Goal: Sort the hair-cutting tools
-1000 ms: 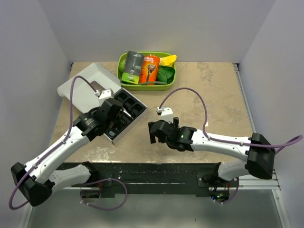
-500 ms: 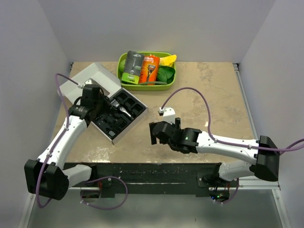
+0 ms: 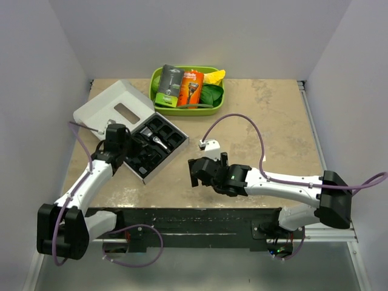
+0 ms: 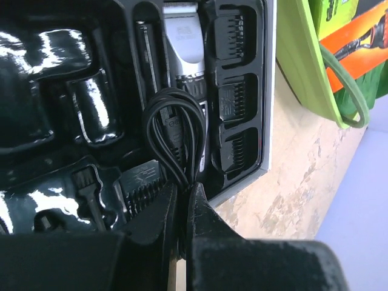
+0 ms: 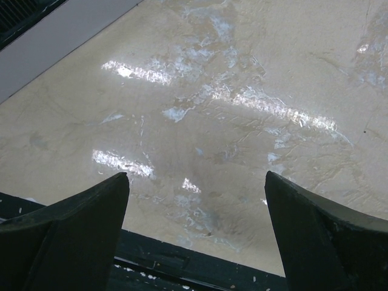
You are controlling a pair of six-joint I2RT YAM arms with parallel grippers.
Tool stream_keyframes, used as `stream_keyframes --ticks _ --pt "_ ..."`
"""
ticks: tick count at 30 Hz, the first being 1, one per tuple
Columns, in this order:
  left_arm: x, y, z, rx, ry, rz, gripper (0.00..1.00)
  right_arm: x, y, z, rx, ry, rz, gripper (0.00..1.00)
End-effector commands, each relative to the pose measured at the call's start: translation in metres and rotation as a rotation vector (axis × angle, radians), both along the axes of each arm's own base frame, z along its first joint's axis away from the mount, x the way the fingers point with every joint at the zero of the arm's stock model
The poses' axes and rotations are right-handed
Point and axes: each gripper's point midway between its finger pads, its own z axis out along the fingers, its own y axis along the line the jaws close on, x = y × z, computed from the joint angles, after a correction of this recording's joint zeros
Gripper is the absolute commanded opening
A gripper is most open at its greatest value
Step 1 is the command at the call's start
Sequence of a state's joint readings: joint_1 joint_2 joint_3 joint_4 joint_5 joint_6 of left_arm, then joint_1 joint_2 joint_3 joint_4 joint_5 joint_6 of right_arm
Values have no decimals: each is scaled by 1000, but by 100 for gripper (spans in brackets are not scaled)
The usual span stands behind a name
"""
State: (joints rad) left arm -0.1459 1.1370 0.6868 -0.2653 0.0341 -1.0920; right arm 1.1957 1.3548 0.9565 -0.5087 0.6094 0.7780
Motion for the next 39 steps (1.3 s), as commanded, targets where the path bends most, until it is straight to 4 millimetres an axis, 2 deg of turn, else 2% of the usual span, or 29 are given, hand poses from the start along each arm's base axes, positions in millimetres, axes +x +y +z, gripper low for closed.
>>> stream_keyframes --ticks 1,6,12,15,17,19,20,22,23,24,26,27,28,30,34,39 --pt "13 12 33 -16 -149 97 0 0 5 0 26 -8 -16 96" --pt "17 15 21 10 -115 95 0 -2 8 -5 20 2 -11 96" --pt "20 29 -1 4 -82 153 0 -6 11 -12 5 16 -1 96" --pt "25 34 -4 16 -88 159 0 -7 11 -14 1 20 2 96" --pt "25 33 -7 36 -73 121 0 -8 13 -18 -4 24 6 96" --pt "30 32 0 103 -79 51 0 -8 15 -20 -5 25 12 96" --pt "27 33 -5 132 -46 23 0 -8 16 -22 -12 28 16 96" --pt "30 35 4 221 -59 -63 0 -7 21 -24 -12 28 27 96" --pt "27 36 2 254 -35 -100 0 -7 22 -24 -12 28 32 96" --pt "32 39 13 321 -50 -154 0 -6 24 -27 -20 30 36 96" --pt "28 48 14 414 -11 -204 0 -6 29 -29 -22 32 53 96" --pt "31 55 23 479 -13 -233 0 -6 31 -32 -28 34 55 96" --pt "29 64 24 536 14 -231 0 -5 34 -32 -28 31 67 96" --pt "26 71 27 613 30 -290 0 -6 39 -34 -33 39 84 96" --pt "22 79 27 712 67 -383 0 -6 45 -31 -44 33 121 96" --pt "14 79 13 766 101 -516 0 -6 46 -23 -36 16 141 97"
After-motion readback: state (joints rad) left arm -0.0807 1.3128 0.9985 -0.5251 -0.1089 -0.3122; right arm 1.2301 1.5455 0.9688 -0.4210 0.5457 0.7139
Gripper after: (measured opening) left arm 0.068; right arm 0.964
